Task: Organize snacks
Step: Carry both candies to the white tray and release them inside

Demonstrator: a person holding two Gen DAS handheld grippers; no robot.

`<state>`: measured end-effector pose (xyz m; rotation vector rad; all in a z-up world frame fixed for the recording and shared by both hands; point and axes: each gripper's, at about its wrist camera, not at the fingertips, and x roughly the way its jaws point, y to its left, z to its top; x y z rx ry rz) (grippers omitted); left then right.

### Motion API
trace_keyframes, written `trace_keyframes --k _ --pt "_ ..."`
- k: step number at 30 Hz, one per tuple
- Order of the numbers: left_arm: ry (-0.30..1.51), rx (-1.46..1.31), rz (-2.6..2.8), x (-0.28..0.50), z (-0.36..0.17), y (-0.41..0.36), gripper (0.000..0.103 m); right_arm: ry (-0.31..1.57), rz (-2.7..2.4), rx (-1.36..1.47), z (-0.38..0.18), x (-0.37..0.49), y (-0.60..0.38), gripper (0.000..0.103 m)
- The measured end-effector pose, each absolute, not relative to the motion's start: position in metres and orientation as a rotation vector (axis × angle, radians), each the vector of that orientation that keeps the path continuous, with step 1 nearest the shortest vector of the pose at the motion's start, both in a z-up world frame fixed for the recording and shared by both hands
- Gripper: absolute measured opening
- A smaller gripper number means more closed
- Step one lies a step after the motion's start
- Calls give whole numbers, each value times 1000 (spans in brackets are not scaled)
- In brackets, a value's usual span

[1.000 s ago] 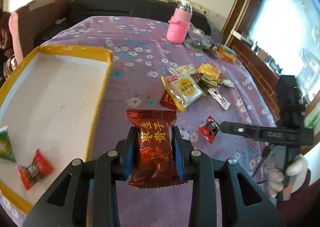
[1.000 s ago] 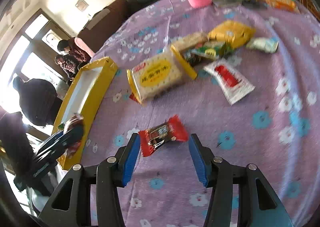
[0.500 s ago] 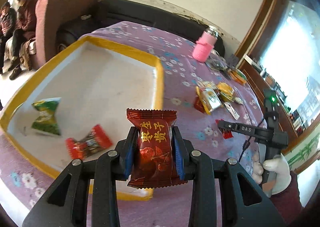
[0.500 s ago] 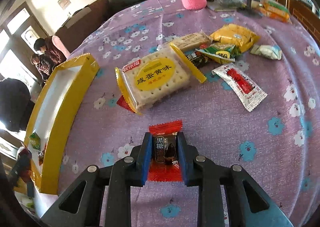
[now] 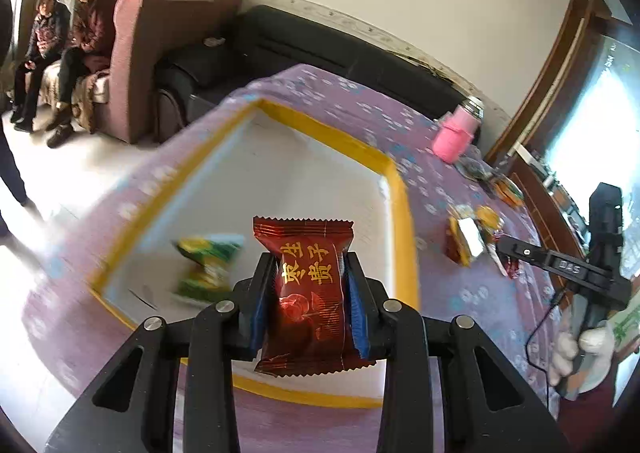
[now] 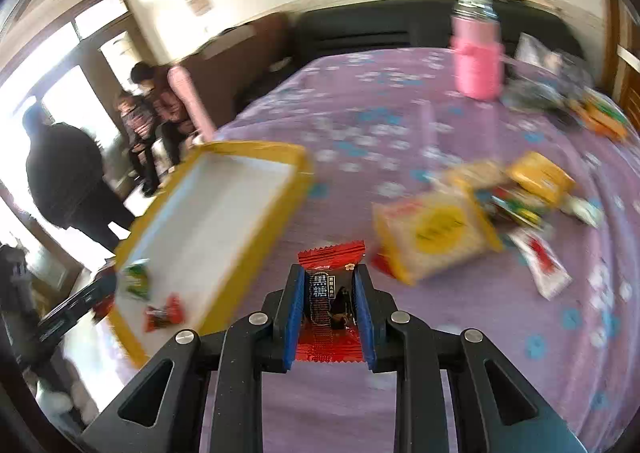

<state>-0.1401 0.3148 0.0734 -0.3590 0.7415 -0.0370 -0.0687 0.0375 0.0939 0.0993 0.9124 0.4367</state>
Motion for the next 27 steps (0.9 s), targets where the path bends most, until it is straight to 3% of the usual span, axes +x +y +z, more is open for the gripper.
trace_keyframes --k 9,21,23,25,27 --pt "783 -349 15 -103 68 364 31 1044 664 118 83 -44 150 24" --pt "879 -339 -8 -60 42 366 32 1173 742 30 27 -32 238 25" --pt "879 -359 -12 -58 41 369 35 1176 742 31 23 -31 242 27" --pt "875 -379 -10 -59 41 372 49 1175 736 48 23 -31 243 29" --pt "870 -402 -18 -61 42 375 50 1182 737 75 22 -29 242 34"
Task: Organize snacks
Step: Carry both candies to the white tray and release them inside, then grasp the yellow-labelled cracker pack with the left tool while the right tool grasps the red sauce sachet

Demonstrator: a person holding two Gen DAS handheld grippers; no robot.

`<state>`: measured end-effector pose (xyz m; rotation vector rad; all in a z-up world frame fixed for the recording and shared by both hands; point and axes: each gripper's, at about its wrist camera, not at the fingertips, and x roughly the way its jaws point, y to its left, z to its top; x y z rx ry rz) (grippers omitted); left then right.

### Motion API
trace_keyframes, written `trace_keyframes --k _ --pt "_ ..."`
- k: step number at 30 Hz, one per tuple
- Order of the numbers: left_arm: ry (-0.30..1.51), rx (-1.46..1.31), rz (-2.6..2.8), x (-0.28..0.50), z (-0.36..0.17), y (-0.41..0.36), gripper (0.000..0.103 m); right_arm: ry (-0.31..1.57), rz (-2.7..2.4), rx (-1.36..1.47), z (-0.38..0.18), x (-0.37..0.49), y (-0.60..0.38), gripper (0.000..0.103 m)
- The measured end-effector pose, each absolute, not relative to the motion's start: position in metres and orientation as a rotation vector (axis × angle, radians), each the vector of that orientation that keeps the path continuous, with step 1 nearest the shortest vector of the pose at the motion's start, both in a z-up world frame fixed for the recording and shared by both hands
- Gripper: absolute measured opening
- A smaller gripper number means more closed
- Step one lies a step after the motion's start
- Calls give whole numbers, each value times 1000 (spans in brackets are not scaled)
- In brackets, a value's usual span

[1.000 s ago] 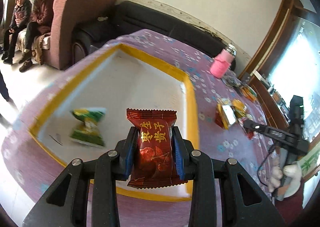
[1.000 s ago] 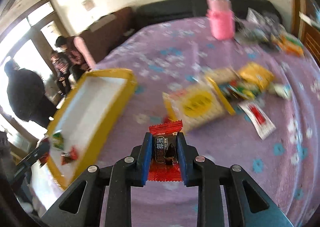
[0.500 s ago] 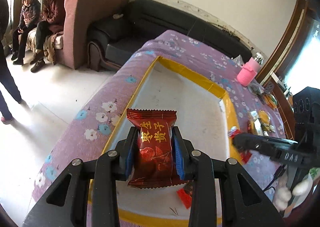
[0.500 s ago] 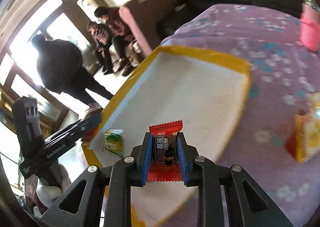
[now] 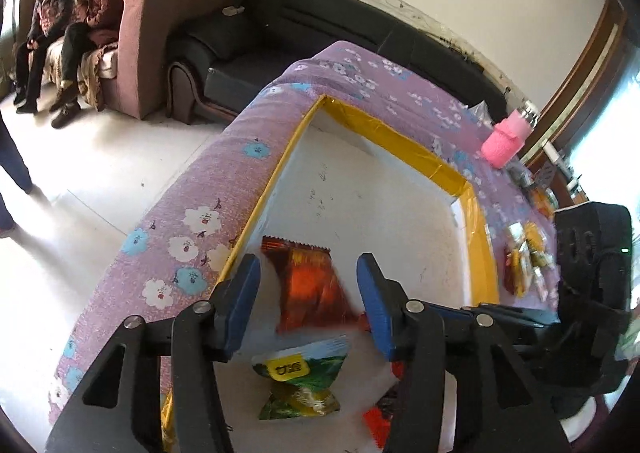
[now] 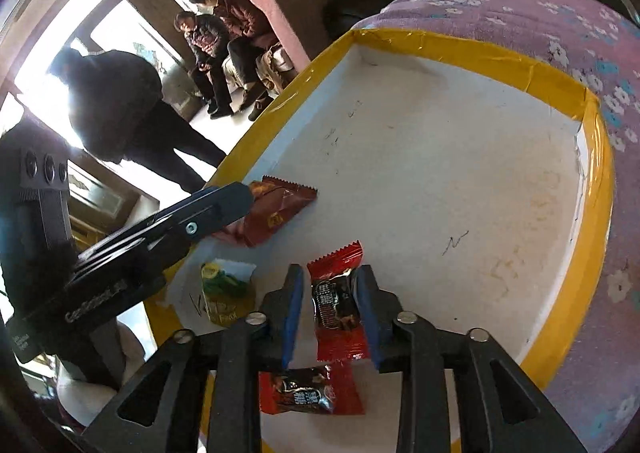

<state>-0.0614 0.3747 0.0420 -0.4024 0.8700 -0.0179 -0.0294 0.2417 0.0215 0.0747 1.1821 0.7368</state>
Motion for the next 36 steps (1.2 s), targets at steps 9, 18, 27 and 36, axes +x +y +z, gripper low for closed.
trace_keyframes --k 9,18,27,36 --pt "769 -458 -47 -96 74 359 62 1083 733 89 45 -40 207 42" --pt "721 -485 -222 -130 92 288 73 987 631 133 63 -58 113 46" --pt "796 -457 -343 -132 74 220 73 908 294 305 66 -20 -47 49" --pt "834 -420 -356 -132 68 199 73 954 228 269 55 59 -60 49"
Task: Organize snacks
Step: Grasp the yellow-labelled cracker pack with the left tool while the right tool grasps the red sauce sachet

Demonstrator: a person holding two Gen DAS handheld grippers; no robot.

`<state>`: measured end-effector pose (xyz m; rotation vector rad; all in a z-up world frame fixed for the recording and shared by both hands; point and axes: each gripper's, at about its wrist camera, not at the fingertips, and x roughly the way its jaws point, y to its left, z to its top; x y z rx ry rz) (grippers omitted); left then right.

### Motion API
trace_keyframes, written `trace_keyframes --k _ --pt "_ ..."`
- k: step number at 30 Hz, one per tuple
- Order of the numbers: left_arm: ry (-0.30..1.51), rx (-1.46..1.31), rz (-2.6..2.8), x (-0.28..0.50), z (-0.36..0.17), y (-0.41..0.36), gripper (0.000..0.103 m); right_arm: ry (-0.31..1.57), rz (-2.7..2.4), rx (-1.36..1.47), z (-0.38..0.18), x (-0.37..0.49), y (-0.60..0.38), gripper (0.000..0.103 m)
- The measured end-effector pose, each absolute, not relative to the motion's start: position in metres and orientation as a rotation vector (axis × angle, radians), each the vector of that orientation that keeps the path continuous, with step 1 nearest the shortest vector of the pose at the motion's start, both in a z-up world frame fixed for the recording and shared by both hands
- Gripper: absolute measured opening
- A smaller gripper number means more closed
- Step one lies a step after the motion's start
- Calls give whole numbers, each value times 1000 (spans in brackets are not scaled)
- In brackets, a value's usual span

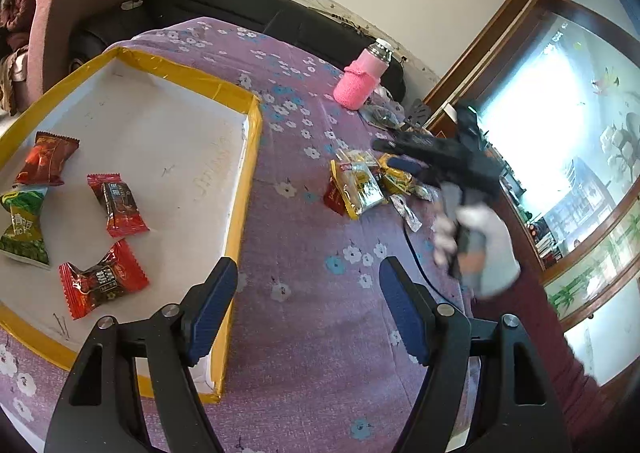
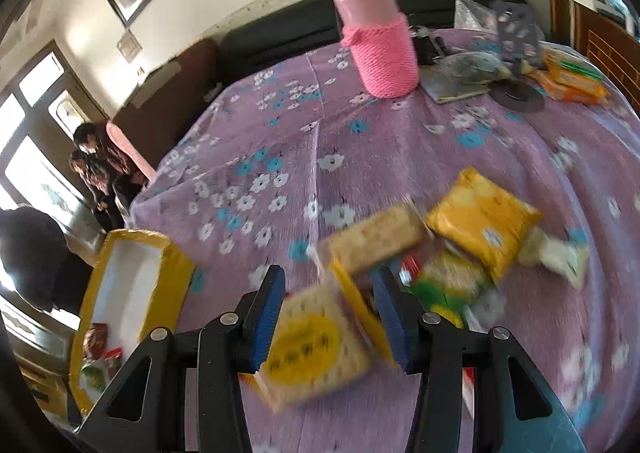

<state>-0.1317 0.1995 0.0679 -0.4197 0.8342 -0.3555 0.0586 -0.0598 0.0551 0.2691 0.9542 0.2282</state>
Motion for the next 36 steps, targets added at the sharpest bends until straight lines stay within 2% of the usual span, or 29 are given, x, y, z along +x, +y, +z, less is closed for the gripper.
trace_keyframes --k 7,16,20,21,22,27,36 --pt "855 -421 -337 -127 61 200 73 1090 296 67 24 88 -19 49" --pt "863 -406 -349 -124 57 192 73 1154 664 -39 30 4 4 47" --pt "873 -361 -372 -127 57 178 73 1048 604 109 47 -10 -28 48" --pt "876 -350 -376 -127 57 174 73 1008 553 141 49 -11 -38 51" --pt "881 -336 -383 -128 57 170 73 989 525 161 49 -10 -45 53" --pt "924 -217 -380 -124 54 140 73 902 433 348 35 -7 -89 53" --pt "980 -69 -385 -90 39 89 73 853 328 464 28 -11 -136 56"
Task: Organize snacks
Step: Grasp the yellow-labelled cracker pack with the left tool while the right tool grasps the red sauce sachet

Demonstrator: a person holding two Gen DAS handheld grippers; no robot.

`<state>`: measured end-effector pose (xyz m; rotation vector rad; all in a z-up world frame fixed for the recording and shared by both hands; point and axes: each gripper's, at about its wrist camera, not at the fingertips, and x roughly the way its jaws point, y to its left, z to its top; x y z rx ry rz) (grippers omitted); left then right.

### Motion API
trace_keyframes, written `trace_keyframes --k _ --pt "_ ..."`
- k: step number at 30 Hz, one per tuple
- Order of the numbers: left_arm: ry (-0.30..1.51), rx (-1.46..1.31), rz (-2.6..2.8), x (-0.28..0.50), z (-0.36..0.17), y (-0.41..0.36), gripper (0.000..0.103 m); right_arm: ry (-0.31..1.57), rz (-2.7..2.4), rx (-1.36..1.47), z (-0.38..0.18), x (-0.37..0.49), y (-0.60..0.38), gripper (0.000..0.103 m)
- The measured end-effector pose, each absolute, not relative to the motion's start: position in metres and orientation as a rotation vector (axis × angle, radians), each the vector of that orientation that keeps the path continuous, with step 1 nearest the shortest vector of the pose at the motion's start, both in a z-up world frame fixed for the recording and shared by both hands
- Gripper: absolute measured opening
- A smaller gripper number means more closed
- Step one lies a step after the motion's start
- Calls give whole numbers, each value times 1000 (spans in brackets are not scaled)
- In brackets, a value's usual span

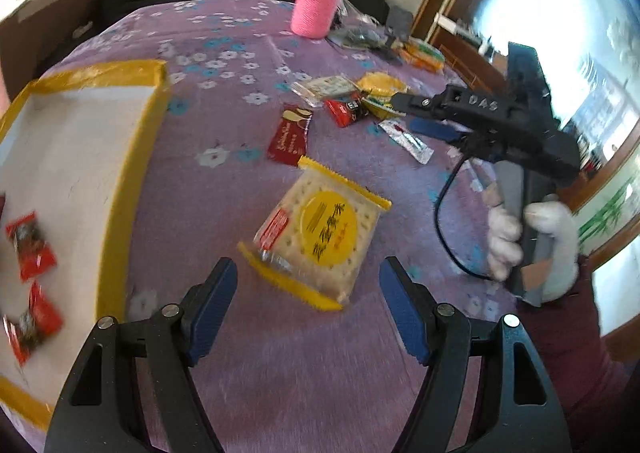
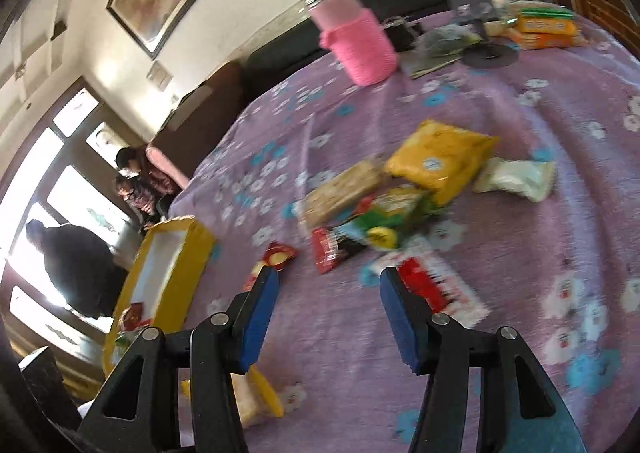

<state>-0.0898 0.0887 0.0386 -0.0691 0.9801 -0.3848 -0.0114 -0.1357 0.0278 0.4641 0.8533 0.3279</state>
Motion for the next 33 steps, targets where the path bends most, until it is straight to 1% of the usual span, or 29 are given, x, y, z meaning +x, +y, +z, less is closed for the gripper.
trace_keyframes --k 3,8,9,10,15,17,18,19,21,24,26,29,31,33 --pt "976 -3 -386 -75 36 76 73 835 315 514 29 -8 -151 56" --pt "953 146 -378 -61 25 54 73 781 242 588 34 -10 -183 62" --pt "950 164 -376 -60 22 51 76 774 222 604 34 -9 -190 64" --pt "936 165 -385 -59 21 49 82 771 201 624 32 -8 -198 65" --pt "957 112 -425 -52 15 51 82 798 168 691 19 -3 -217 65" --pt "975 98 -445 -51 10 51 82 837 187 662 15 2 -209 65" --pt "974 109 -441 -52 8 49 79 857 201 642 13 3 -203 65" --pt "958 133 -434 -54 8 47 75 880 217 603 12 5 -194 65" --pt "947 178 -417 -58 7 43 71 898 227 525 12 7 -177 65" --pt "941 208 -408 -60 6 39 71 916 206 367 14 4 -154 65" --pt "939 206 -408 -59 6 38 71 930 185 290 13 2 -142 65" --pt "941 206 -409 -56 5 37 74 935 154 211 13 0 -134 64" --pt "945 209 -410 -53 4 35 80 937 142 170 13 1 -128 64" --pt "946 213 -408 -51 3 32 83 938 134 136 13 1 -123 64"
